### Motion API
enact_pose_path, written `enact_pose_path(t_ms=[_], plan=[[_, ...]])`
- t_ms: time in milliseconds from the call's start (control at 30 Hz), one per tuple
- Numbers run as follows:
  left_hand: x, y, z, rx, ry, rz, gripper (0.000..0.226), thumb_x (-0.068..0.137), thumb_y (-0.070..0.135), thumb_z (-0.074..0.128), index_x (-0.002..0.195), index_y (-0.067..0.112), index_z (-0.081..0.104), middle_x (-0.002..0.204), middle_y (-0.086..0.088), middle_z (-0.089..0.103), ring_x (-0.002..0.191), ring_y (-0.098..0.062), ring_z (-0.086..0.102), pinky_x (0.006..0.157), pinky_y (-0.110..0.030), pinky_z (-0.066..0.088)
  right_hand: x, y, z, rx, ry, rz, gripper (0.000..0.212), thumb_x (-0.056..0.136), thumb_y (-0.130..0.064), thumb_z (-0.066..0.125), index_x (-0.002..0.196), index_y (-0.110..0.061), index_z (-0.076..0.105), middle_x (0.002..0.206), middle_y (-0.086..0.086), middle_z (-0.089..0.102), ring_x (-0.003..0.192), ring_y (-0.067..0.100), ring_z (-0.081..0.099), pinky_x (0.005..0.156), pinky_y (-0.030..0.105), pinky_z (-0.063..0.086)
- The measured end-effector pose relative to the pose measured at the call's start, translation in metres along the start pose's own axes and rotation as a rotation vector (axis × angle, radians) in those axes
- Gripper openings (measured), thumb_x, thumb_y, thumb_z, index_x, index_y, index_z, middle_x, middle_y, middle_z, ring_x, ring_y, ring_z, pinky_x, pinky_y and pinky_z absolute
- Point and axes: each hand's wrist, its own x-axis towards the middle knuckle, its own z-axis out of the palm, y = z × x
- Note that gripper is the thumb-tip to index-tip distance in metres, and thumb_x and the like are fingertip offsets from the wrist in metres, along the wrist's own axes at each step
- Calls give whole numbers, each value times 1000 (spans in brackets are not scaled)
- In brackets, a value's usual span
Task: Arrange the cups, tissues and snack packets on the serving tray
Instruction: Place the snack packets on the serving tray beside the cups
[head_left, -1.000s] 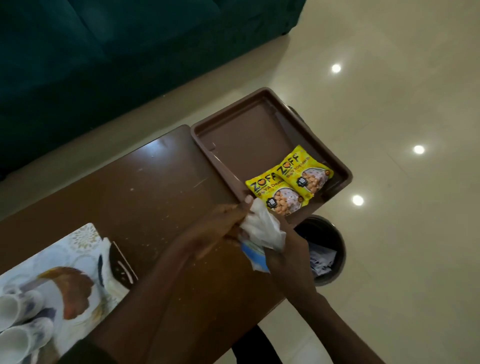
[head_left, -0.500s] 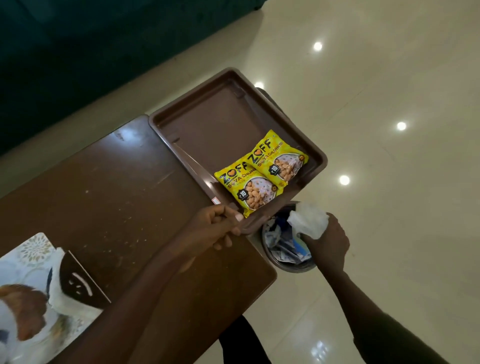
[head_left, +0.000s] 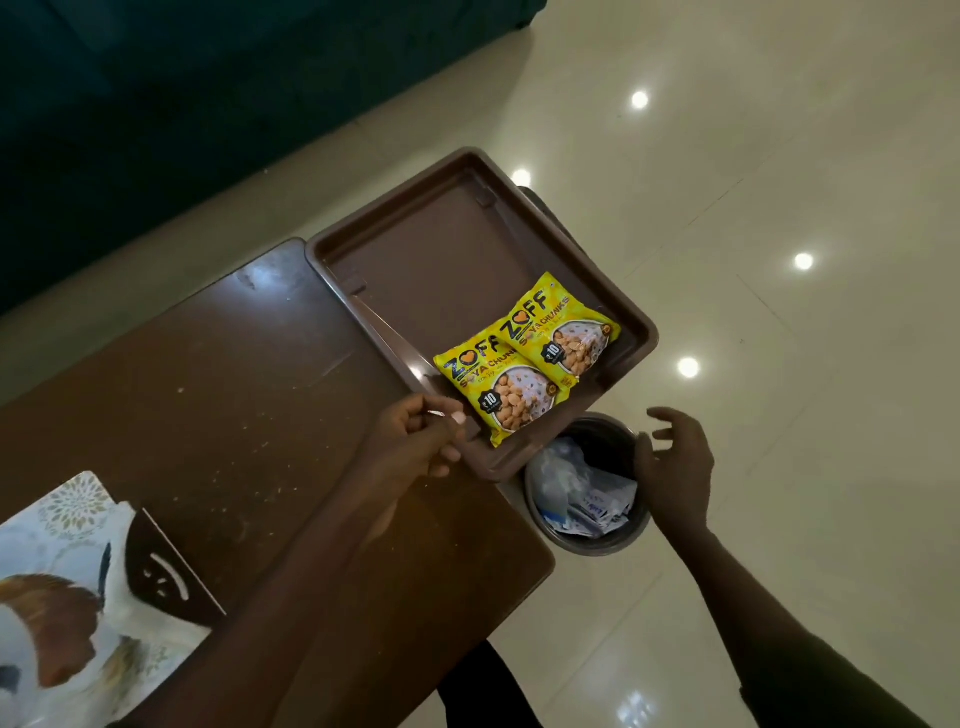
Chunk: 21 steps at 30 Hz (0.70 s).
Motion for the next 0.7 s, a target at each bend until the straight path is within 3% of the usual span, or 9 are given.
enact_pose_path(t_ms=[133, 200, 300, 400, 467, 533, 600, 633, 700], plan=[[8, 9, 9, -132, 139, 66, 19, 89, 12, 66, 107, 15, 64, 91, -2, 66, 79, -14, 63, 67, -33, 53, 34, -58, -14, 150, 109, -169, 27, 84, -5, 57, 108, -16, 58, 110, 4, 60, 83, 17, 61, 62, 17, 48], [13, 16, 15, -197, 230, 86, 24, 88, 13, 69, 110, 15, 61, 94, 0, 63, 85, -13, 61, 70, -34, 53, 50, -87, -16, 202, 99, -246, 29, 82, -5, 58, 110, -15, 58, 110, 4, 61, 88, 17, 61, 69, 23, 52], [19, 24, 27, -223, 295, 72, 30, 87, 14, 71, 114, 12, 57, 94, -1, 59, 87, -16, 59, 73, -35, 50, 70, -123, -12, 211, -35, -264, 35, 81, -15, 63, 115, -14, 57, 113, 4, 63, 100, 19, 61, 84, 37, 53], [27, 36, 39, -225, 303, 16, 34, 86, 16, 72, 114, 14, 52, 101, -4, 58, 88, -17, 59, 76, -37, 49, 87, -146, -4, 168, -174, -277, 42, 82, -27, 68, 120, -14, 56, 116, 2, 64, 104, 16, 59, 90, 33, 49], [35, 42, 46, -230, 352, -40, 43, 86, 20, 73, 120, 10, 49, 105, -7, 58, 80, -14, 58, 68, -31, 49, 101, -152, 1, 125, -253, -258, 46, 82, -34, 68, 122, -15, 55, 118, 2, 64, 106, 16, 59, 88, 31, 46], [43, 41, 54, -214, 398, -111, 56, 86, 23, 72, 129, -1, 45, 111, -24, 61, 81, -19, 61, 60, -26, 45, 117, -152, 6, 53, -345, -236, 49, 82, -37, 68, 123, -14, 54, 119, 5, 64, 108, 21, 60, 84, 29, 43], [52, 31, 64, -170, 409, -189, 62, 89, 28, 69, 136, -4, 42, 128, -36, 54, 109, -33, 64, 68, -32, 49, 132, -148, 13, -81, -454, -219, 53, 81, -38, 70, 124, -12, 54, 122, 9, 63, 110, 26, 59, 81, 28, 39], [56, 27, 69, -152, 415, -229, 61, 89, 31, 68, 136, -2, 43, 131, -32, 55, 117, -38, 61, 82, -48, 57, 137, -145, 16, -146, -509, -216, 55, 80, -40, 71, 124, -12, 54, 123, 9, 63, 110, 27, 59, 80, 28, 38], [63, 24, 78, -122, 460, -289, 63, 88, 35, 67, 135, 0, 43, 137, -24, 55, 123, -39, 57, 102, -52, 49, 144, -137, 25, -233, -599, -208, 59, 77, -42, 74, 123, -11, 54, 123, 10, 62, 109, 27, 59, 79, 28, 40]])
